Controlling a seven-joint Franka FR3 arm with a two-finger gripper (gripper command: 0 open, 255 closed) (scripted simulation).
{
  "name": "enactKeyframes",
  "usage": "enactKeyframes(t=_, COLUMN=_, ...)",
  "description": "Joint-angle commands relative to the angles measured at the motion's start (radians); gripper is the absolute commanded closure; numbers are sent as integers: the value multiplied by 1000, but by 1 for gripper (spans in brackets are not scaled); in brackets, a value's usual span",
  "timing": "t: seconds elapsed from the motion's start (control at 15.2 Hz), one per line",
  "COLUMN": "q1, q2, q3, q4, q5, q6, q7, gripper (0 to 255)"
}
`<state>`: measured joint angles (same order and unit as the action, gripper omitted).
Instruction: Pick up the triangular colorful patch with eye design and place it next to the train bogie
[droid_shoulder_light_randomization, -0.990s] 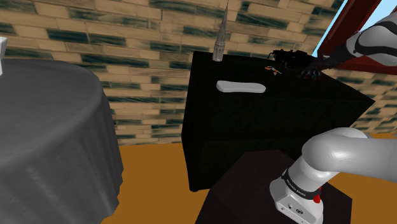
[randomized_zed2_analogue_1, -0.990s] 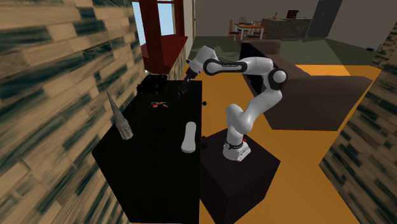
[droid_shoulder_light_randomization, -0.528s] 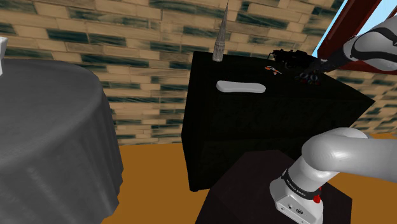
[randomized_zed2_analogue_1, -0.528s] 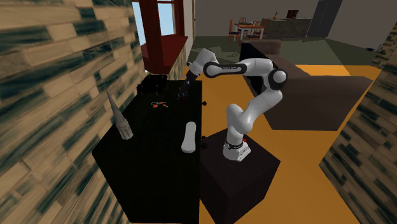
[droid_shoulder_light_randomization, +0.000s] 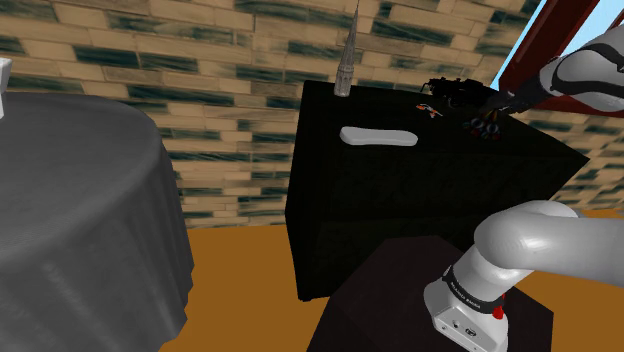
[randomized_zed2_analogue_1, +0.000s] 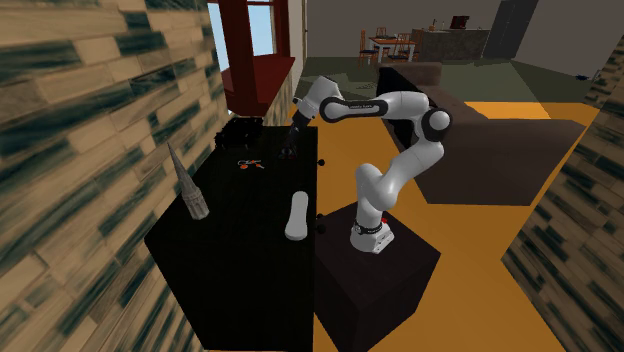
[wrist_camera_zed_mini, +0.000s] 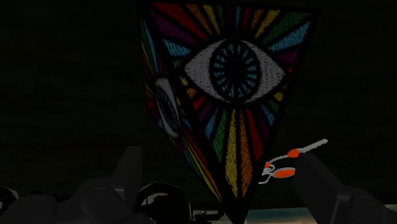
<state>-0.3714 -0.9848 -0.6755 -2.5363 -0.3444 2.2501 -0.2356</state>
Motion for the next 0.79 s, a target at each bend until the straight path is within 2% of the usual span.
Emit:
enactKeyframes(t=0.0, q1=0, q2=0, q3=0, q4=0, q5=0, q6=0, q7=0, gripper=0)
enactKeyframes(t=0.26, q1=-28, q2=-67, q3=55, q4=69, q5=23, q6=-143, q7=-7, gripper=0)
enactKeyframes(t=0.73, q1=-28, q2=-67, q3=55, q4=69, q5=24, q6=-143, q7=-7, gripper=0)
